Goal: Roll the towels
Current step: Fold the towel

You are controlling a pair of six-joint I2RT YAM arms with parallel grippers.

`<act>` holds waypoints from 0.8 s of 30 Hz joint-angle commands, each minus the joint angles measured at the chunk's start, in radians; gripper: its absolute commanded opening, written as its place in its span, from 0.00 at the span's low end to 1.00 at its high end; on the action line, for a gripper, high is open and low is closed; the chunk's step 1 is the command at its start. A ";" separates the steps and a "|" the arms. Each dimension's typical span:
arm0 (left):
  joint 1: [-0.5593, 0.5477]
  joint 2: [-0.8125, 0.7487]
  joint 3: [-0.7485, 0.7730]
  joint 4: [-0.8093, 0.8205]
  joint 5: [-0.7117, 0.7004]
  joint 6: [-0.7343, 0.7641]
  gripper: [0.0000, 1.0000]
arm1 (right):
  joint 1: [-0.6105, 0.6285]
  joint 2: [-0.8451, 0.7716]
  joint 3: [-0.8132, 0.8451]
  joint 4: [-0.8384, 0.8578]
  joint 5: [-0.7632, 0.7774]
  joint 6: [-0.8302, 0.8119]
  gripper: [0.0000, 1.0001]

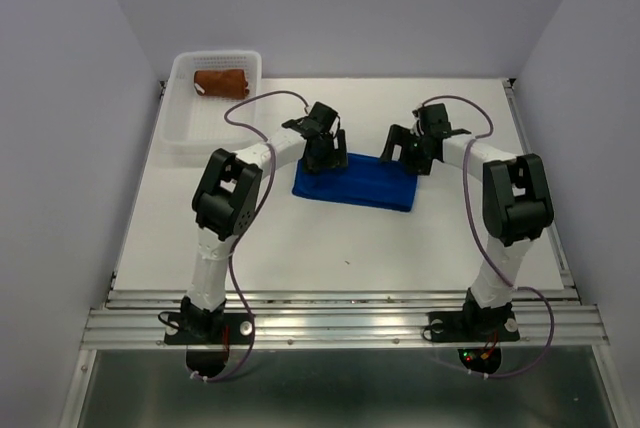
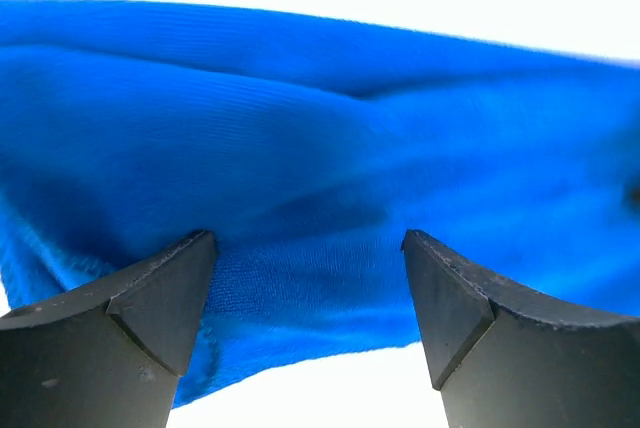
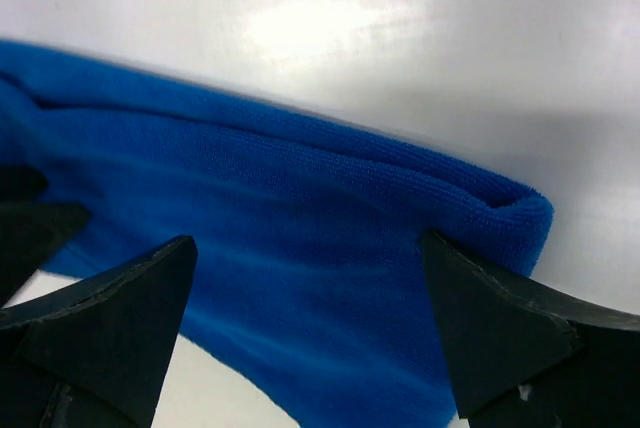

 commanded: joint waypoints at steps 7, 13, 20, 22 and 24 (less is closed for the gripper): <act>0.078 0.075 0.093 0.002 0.055 0.060 0.88 | 0.179 -0.297 -0.429 0.183 0.080 0.166 1.00; 0.065 0.262 0.393 0.037 0.255 0.076 0.88 | 0.400 -0.337 -0.480 0.147 0.097 0.245 1.00; 0.022 0.439 0.670 0.037 0.333 0.085 0.88 | 0.558 -0.306 -0.338 0.089 0.023 0.171 1.00; 0.022 0.417 0.661 0.023 0.283 0.089 0.88 | 0.578 -0.291 -0.301 0.040 0.057 0.157 1.00; 0.023 0.364 0.629 0.023 0.186 0.115 0.88 | 0.578 -0.298 -0.281 0.012 0.078 0.137 1.00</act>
